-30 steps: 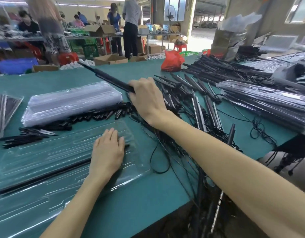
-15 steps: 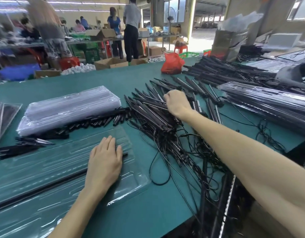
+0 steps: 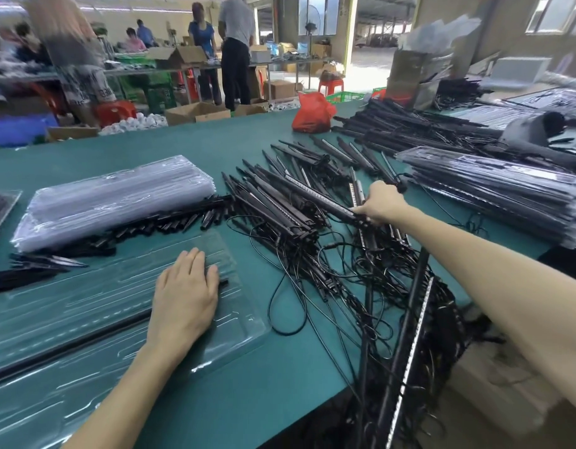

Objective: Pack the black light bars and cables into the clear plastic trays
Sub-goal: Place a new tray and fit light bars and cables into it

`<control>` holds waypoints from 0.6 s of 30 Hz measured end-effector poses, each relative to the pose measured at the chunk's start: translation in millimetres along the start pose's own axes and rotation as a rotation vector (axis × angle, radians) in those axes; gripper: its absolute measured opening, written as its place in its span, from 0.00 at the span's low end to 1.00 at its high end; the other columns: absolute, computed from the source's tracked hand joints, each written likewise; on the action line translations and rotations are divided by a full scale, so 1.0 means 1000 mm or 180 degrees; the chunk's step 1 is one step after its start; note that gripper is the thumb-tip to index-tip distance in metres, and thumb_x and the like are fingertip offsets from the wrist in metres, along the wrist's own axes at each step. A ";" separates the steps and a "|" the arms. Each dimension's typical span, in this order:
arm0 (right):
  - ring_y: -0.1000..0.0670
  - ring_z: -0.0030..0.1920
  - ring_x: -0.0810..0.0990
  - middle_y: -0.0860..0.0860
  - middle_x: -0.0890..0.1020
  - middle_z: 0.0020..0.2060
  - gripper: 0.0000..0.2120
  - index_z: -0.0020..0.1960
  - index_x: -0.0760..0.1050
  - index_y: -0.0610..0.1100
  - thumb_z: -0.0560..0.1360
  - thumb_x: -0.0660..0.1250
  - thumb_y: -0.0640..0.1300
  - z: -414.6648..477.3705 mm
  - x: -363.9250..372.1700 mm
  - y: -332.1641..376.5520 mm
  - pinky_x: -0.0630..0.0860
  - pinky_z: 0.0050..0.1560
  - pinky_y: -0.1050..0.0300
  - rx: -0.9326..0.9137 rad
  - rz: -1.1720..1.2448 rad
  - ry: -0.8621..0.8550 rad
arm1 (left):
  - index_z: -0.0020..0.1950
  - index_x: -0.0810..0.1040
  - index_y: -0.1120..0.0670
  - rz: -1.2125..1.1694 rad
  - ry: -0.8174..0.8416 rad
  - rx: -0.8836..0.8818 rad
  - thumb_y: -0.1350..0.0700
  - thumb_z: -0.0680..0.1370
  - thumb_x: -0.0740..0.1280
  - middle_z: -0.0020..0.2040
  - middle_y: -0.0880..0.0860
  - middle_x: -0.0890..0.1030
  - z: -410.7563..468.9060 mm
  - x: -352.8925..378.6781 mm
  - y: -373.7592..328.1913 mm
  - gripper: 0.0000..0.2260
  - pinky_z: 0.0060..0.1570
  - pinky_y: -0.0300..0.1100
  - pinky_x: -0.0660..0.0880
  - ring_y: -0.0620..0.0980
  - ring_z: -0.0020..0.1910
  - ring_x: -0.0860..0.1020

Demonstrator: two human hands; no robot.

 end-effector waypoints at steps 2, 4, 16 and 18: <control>0.50 0.27 0.78 0.43 0.81 0.36 0.19 0.38 0.69 0.40 0.73 0.77 0.49 -0.007 0.001 0.006 0.71 0.28 0.61 0.0010 -0.0103 0.0153 | 0.79 0.63 0.56 -0.0042 0.0019 -0.0010 0.44 0.85 0.48 0.80 0.52 0.63 -0.001 -0.001 0.000 0.26 0.78 0.49 0.53 0.50 0.80 0.58; 0.45 0.37 0.82 0.37 0.81 0.48 0.18 0.44 0.70 0.38 0.71 0.79 0.44 -0.011 0.003 0.009 0.74 0.33 0.59 0.0055 -0.0149 0.0214 | 0.80 0.63 0.55 -0.0059 0.0019 -0.0019 0.44 0.85 0.48 0.80 0.52 0.63 -0.001 -0.001 -0.001 0.26 0.79 0.49 0.53 0.50 0.80 0.58; 0.48 0.46 0.82 0.47 0.83 0.50 0.09 0.54 0.79 0.43 0.74 0.73 0.38 -0.030 -0.038 0.059 0.77 0.46 0.57 -0.0364 0.2063 -0.0604 | 0.80 0.61 0.55 -0.0097 -0.0015 -0.0010 0.43 0.86 0.47 0.80 0.52 0.62 -0.006 -0.001 -0.001 0.26 0.79 0.50 0.52 0.50 0.80 0.57; 0.48 0.44 0.83 0.47 0.82 0.47 0.12 0.59 0.78 0.41 0.76 0.73 0.38 -0.043 -0.039 0.081 0.80 0.46 0.55 -0.0571 0.2195 -0.0378 | 0.80 0.61 0.55 -0.0108 -0.0030 -0.0004 0.43 0.86 0.46 0.80 0.52 0.62 -0.005 -0.001 -0.001 0.26 0.79 0.49 0.52 0.50 0.80 0.57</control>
Point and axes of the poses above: each hand's wrist, its own z-axis towards the middle knuckle, its own x-axis out of the palm, y = z × x, the point moved 1 cm from there along z, towards the middle knuckle
